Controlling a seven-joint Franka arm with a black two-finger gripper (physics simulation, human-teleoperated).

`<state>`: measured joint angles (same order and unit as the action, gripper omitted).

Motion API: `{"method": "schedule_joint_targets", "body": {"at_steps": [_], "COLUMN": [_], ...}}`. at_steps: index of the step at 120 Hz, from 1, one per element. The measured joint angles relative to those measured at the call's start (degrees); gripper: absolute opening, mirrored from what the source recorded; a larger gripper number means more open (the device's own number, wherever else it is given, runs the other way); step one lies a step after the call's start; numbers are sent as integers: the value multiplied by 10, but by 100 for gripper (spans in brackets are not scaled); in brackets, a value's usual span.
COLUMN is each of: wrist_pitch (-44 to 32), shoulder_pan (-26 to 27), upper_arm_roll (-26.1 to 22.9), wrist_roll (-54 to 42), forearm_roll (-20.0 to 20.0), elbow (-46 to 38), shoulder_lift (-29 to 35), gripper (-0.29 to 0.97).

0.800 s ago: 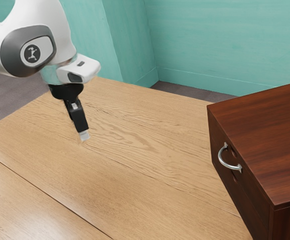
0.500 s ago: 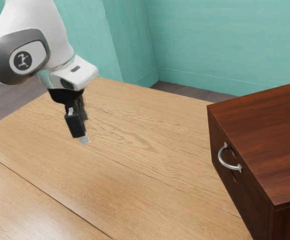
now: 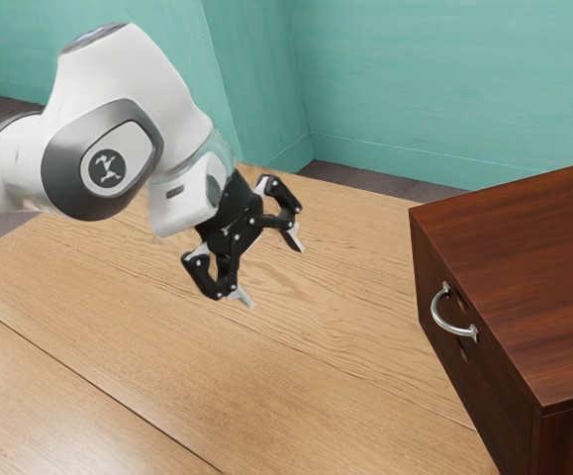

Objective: Pull the drawer handle with one arm to open the drawer

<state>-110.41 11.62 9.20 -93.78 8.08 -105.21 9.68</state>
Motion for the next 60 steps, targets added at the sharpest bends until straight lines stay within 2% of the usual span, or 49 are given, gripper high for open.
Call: {"method": "schedule_joint_targets", "body": {"at_steps": [8, 23, 60], "wrist_pitch": [-17, -43, -131], "shoulder_pan": [19, 25, 38], "upper_arm_roll": [-2, -5, -6], "wrist_roll": [-58, -173, -379], "forearm_roll": [8, 70, 168], "elbow": [-18, -29, -39], "shoulder_lift": [7, 7, -35], "gripper": [67, 59, 37]}}
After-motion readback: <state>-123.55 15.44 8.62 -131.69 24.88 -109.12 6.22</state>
